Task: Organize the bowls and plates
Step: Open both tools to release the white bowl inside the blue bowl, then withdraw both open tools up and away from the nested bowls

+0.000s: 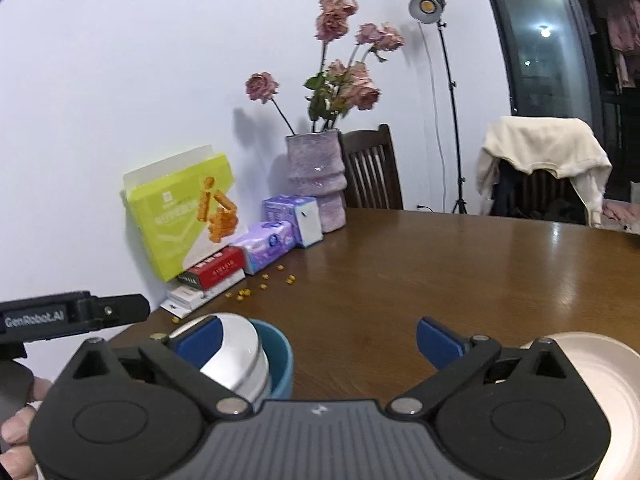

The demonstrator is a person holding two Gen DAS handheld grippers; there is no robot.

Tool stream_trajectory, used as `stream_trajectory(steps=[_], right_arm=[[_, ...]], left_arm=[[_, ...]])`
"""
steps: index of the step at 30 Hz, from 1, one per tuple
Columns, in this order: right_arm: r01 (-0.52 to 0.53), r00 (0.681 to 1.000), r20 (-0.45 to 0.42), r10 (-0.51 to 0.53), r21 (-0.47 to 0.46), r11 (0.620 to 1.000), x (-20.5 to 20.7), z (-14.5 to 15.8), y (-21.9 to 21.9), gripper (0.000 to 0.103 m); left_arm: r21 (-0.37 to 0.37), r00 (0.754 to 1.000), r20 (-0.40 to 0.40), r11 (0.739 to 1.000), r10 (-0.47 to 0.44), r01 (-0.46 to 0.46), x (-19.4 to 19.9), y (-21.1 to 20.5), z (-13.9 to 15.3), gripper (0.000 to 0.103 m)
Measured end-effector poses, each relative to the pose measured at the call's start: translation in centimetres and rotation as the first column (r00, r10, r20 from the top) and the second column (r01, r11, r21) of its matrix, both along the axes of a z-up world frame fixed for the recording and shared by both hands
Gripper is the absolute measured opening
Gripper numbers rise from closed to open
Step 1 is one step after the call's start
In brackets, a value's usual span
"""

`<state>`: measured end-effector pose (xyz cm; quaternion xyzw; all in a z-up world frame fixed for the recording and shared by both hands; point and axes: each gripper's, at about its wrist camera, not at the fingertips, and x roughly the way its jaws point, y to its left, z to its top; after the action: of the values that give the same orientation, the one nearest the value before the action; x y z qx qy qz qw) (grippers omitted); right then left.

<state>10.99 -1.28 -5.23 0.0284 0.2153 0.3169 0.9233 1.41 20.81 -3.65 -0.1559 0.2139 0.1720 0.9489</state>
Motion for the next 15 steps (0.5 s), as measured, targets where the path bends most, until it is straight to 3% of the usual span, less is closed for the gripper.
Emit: stream_trajectory(steps=[4,11,15], right_arm=[[0.03,0.999,0.012,-0.031,0.006,1.0,-1.6,-1.1,-1.7,0.103],[0.104,0.994,0.018,-0.104,0.012,0.994,-4.1,-3.4,-3.5,0.103],[0.139,0.99,0.03,-0.141,0.054,0.989,-5.4,-3.8,-4.2,0.103]], left_arm=[[-0.019,0.999,0.045,1.0,0.005,-0.004,-1.4,-0.8,-1.6,0.103],[-0.046,0.999,0.035,0.999,-0.003,0.004,-2.2,-1.7,-3.5,0.103],[-0.021,0.999,0.044,1.0,-0.002,0.002,-2.6,-1.8,-3.9,0.103]])
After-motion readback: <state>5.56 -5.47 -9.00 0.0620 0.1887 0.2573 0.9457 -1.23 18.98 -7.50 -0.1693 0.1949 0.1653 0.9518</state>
